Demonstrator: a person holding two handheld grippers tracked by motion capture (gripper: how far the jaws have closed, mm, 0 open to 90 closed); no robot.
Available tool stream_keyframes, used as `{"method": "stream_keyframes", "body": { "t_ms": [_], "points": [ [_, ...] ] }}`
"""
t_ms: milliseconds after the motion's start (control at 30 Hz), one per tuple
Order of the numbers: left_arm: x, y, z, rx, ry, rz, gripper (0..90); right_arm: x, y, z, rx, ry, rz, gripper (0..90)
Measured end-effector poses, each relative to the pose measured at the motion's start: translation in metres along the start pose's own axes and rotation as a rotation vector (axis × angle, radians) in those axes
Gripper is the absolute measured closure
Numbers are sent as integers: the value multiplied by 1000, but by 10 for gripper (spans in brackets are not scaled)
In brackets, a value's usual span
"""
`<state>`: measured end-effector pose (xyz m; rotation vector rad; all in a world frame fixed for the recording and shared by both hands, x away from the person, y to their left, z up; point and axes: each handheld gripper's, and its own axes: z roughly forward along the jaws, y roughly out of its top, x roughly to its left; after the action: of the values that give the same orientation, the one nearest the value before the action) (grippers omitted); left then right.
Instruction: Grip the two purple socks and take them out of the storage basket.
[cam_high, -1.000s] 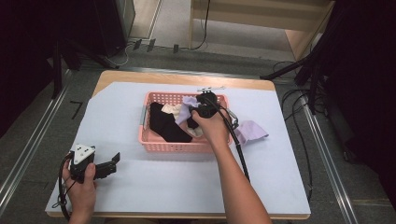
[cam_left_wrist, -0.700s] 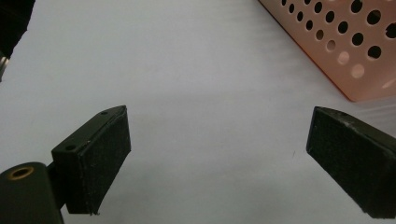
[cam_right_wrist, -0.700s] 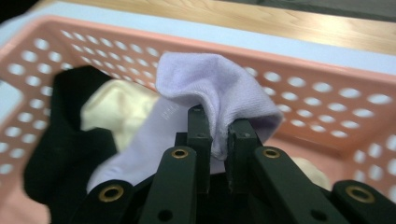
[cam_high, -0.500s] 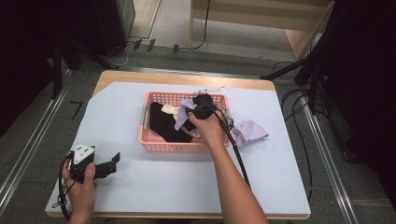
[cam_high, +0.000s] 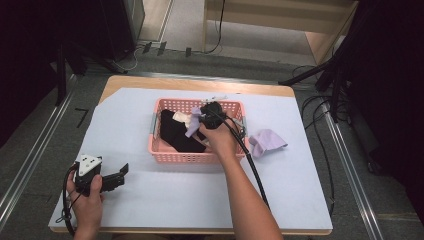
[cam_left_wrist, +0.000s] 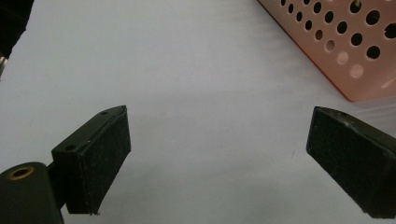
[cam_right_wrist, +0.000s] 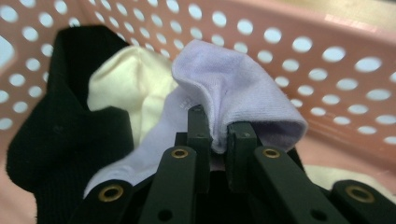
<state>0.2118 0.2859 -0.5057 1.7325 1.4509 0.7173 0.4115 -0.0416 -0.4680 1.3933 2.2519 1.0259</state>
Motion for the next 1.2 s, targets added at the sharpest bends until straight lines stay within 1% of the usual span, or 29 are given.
{"method": "stream_keyframes", "body": {
  "t_ms": [67,167,267,300,367,433,500,533,600,633,700,767,800,833,900,933,1000,1033,1067,1100,1133,1167,1200],
  "points": [
    [0,0,0,0,0,0,72,0,1,-5,-35,1,-2,834],
    [0,0,0,0,-1,1,72,0,3,-13,-103,13,23,836],
    [0,0,0,1,-1,1,71,-1,5,-21,-168,22,30,837],
    [0,0,0,0,0,1,72,-1,5,-23,-175,25,33,838],
    [0,0,0,-1,1,1,72,0,6,-27,-201,15,21,840],
    [0,0,0,1,0,2,72,0,7,-30,-221,20,15,842],
    [0,0,0,-1,1,2,72,1,8,-33,-243,12,8,842],
    [0,0,0,0,2,2,72,1,8,-33,-241,14,7,841],
    [0,0,0,1,3,2,72,0,7,-30,-209,11,3,838],
    [0,0,0,0,3,2,72,-1,6,-26,-180,13,4,832],
    [-1,0,0,1,3,2,72,-2,2,-16,-101,26,6,807],
    [0,0,0,1,3,2,72,-3,-3,-6,-43,38,-4,734],
    [0,0,0,0,2,2,72,-1,-4,-3,-27,34,-10,702],
    [0,0,0,0,2,2,72,0,-4,-1,-21,38,-11,677],
    [0,0,0,1,2,2,72,1,-4,2,-14,71,9,579],
    [0,0,0,3,3,2,72,3,-4,4,5,67,8,555],
    [0,0,0,1,2,2,72,4,-6,10,38,23,-44,546],
    [0,0,0,1,2,2,72,4,-7,12,50,8,-64,554],
    [0,0,0,0,2,2,72,4,-7,14,54,4,-75,585],
    [0,0,0,0,2,3,72,4,-7,14,57,-2,-89,644],
    [-1,0,0,0,2,2,72,5,-6,13,56,-9,-101,724],
    [-1,0,0,-1,2,2,72,5,-5,12,53,-22,-105,772],
    [-1,0,0,-1,2,2,72,6,-5,10,45,-24,-102,808]
  ]
}}
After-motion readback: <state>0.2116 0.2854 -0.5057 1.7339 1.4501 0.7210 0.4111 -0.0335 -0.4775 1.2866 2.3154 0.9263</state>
